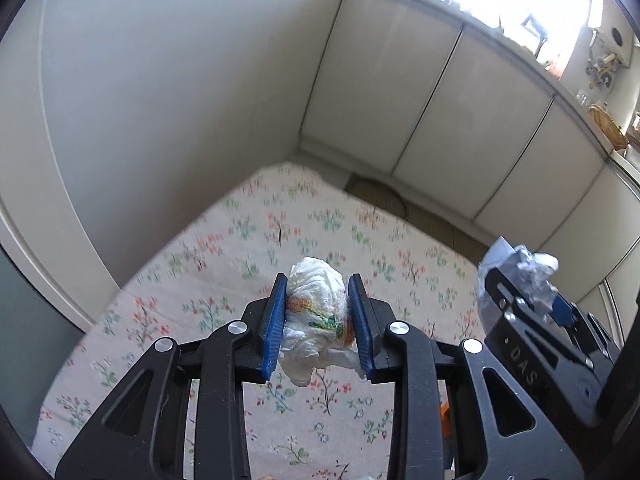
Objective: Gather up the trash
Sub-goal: 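Lift both crumpled items and carry them over the white bin, then open both tools to drop the tissue and paper into the bin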
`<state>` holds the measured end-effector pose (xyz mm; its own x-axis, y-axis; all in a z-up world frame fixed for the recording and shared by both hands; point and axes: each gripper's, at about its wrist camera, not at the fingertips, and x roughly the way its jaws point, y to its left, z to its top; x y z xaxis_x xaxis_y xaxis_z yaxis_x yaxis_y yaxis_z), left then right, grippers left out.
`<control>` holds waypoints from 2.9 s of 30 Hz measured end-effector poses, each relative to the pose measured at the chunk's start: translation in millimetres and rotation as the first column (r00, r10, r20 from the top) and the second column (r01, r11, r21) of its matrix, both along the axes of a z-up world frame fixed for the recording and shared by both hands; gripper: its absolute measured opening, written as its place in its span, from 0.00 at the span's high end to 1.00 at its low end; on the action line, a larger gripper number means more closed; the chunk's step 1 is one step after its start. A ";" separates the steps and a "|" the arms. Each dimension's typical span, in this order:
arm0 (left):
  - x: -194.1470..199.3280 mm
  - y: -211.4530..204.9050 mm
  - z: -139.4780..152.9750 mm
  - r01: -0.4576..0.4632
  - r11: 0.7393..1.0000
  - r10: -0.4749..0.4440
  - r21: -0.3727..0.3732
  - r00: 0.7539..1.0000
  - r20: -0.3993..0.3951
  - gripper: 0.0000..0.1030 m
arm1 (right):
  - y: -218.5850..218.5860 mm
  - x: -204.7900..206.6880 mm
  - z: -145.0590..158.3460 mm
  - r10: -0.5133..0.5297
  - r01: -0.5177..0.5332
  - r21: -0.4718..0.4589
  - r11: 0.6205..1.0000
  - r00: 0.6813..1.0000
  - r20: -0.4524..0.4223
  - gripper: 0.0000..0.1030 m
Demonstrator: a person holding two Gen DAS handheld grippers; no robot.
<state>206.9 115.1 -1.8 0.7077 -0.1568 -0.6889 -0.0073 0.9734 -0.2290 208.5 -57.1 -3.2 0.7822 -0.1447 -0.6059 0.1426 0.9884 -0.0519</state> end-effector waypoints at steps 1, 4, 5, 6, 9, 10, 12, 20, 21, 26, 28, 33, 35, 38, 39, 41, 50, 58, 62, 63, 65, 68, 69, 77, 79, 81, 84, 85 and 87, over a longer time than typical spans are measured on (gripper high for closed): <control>-2.4 -1.9 3.3 0.001 1.000 -0.001 0.007 1.000 0.015 0.71 | -0.1 -4.3 2.0 -0.011 0.011 -0.004 1.000 1.000 0.015 0.42; -9.3 -9.2 12.0 0.008 0.999 -0.010 0.041 0.998 0.058 0.71 | -3.3 -19.3 8.0 -0.042 0.043 -0.011 0.999 0.997 0.061 0.42; -12.7 -12.8 14.9 0.009 0.998 -0.013 0.056 0.997 0.075 0.71 | -4.9 -23.7 9.7 -0.049 0.050 -0.012 0.999 0.996 0.071 0.42; -14.9 -15.8 16.6 0.010 0.998 -0.016 0.066 0.996 0.087 0.71 | -7.6 -30.6 12.3 -0.060 0.061 -0.014 0.998 0.994 0.088 0.42; -23.4 -24.7 21.6 0.015 0.996 -0.025 0.090 0.992 0.121 0.71 | -12.3 -43.2 16.5 -0.081 0.083 -0.015 0.996 0.990 0.112 0.42; -27.1 -29.2 23.4 0.018 0.995 -0.031 0.102 0.991 0.132 0.71 | -15.7 -48.5 18.1 -0.088 0.090 -0.013 0.996 0.989 0.119 0.42; -32.6 -35.8 24.0 0.021 0.992 -0.039 0.122 0.988 0.147 0.71 | -23.3 -59.6 22.2 -0.104 0.106 -0.008 0.994 0.986 0.131 0.42; -68.1 -76.1 34.4 0.069 0.984 -0.103 0.162 0.972 0.212 0.71 | -52.7 -102.1 30.9 -0.157 0.160 -0.013 0.987 0.977 0.147 0.41; -72.5 -80.7 35.6 0.077 0.984 -0.112 0.162 0.970 0.217 0.71 | -57.4 -107.5 31.0 -0.165 0.168 -0.013 0.986 0.975 0.148 0.41; -97.7 -101.6 41.7 0.117 0.983 -0.147 0.139 0.962 0.230 0.71 | -84.9 -135.3 33.3 -0.205 0.211 -0.018 0.977 0.966 0.155 0.41; -105.2 -108.7 42.0 0.132 0.983 -0.158 0.126 0.961 0.227 0.71 | -98.1 -144.6 35.2 -0.225 0.230 -0.015 0.973 0.962 0.155 0.41; -124.7 -133.6 42.5 0.171 0.979 -0.193 0.115 0.956 0.219 0.71 | -126.0 -170.6 37.7 -0.262 0.269 -0.021 0.963 0.952 0.160 0.41; -130.0 -145.0 41.8 0.188 0.977 -0.206 0.106 0.956 0.209 0.71 | -135.8 -180.6 39.5 -0.274 0.282 -0.029 0.959 0.948 0.165 0.41; -138.9 -163.5 41.5 0.215 0.972 -0.231 0.099 0.952 0.200 0.71 | -156.1 -195.5 40.5 -0.302 0.311 -0.035 0.950 0.939 0.164 0.41; -141.6 -169.7 41.7 0.223 0.970 -0.239 0.100 0.950 0.199 0.71 | -162.2 -199.8 39.9 -0.309 0.318 -0.036 0.947 0.937 0.162 0.41; -148.8 -185.5 42.5 0.248 0.963 -0.264 0.102 0.944 0.198 0.71 | -176.4 -209.3 38.4 -0.326 0.336 -0.042 0.941 0.932 0.157 0.41; -172.9 -246.2 39.6 0.342 0.932 -0.359 0.118 0.915 0.183 0.71 | -240.6 -246.1 30.2 -0.399 0.409 -0.063 0.910 0.908 0.130 0.40; -190.2 -301.7 27.3 0.428 0.891 -0.449 0.150 0.881 0.152 0.71 | -294.3 -265.8 8.7 -0.472 0.475 -0.056 0.878 0.880 0.053 0.40; -195.6 -326.3 21.6 0.463 0.870 -0.487 0.171 0.862 0.140 0.71 | -315.4 -269.7 -9.6 -0.492 0.492 -0.034 0.870 0.870 -0.011 0.38; -196.6 -331.8 20.1 0.470 0.865 -0.494 0.175 0.858 0.137 0.71 | -318.3 -272.3 -13.7 -0.497 0.496 -0.029 0.868 0.868 -0.021 0.38; -198.3 -341.3 16.3 0.484 0.856 -0.508 0.179 0.852 0.128 0.71 | -326.0 -273.2 -17.3 -0.506 0.506 -0.017 0.862 0.862 -0.035 0.38; -199.6 -355.4 9.8 0.505 0.844 -0.528 0.181 0.842 0.110 0.71 | -339.6 -276.9 -23.3 -0.526 0.527 -0.004 0.850 0.849 -0.056 0.33; -200.1 -359.2 8.4 0.510 0.841 -0.533 0.182 0.840 0.106 0.71 | -344.5 -279.3 -25.4 -0.538 0.539 0.003 0.843 0.841 -0.060 0.27; -204.6 -393.2 -7.1 0.559 0.808 -0.578 0.187 0.813 0.068 0.71 | -374.7 -295.3 -27.6 -0.628 0.630 0.030 0.776 0.776 -0.063 0.21; -204.3 -400.0 -10.8 0.569 0.801 -0.586 0.184 0.808 0.055 0.71 | -380.1 -299.8 -26.9 -0.652 0.654 0.026 0.756 0.756 -0.057 0.21; -203.7 -407.5 -13.9 0.581 0.795 -0.596 0.175 0.802 0.043 0.71 | -383.9 -304.4 -25.9 -0.670 0.671 0.015 0.741 0.741 -0.048 0.20; -203.5 -418.4 -16.4 0.596 0.786 -0.608 0.164 0.793 0.033 0.70 | -386.2 -310.7 -23.9 -0.696 0.696 -0.018 0.718 0.717 -0.022 0.17; -203.0 -421.6 -17.4 0.601 0.783 -0.612 0.161 0.790 0.030 0.70 | -386.9 -312.4 -23.2 -0.705 0.704 -0.027 0.710 0.710 -0.013 0.16; -203.0 -428.1 -19.7 0.608 0.779 -0.618 0.152 0.786 0.022 0.70 | -389.4 -315.0 -22.1 -0.717 0.717 -0.032 0.696 0.697 -0.002 0.16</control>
<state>3.9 -313.0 -21.4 0.5374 -0.4861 -0.6891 0.6119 0.7871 -0.0781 -106.5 -446.5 -25.3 0.4267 -0.6746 -0.6024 0.8069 0.5848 -0.0833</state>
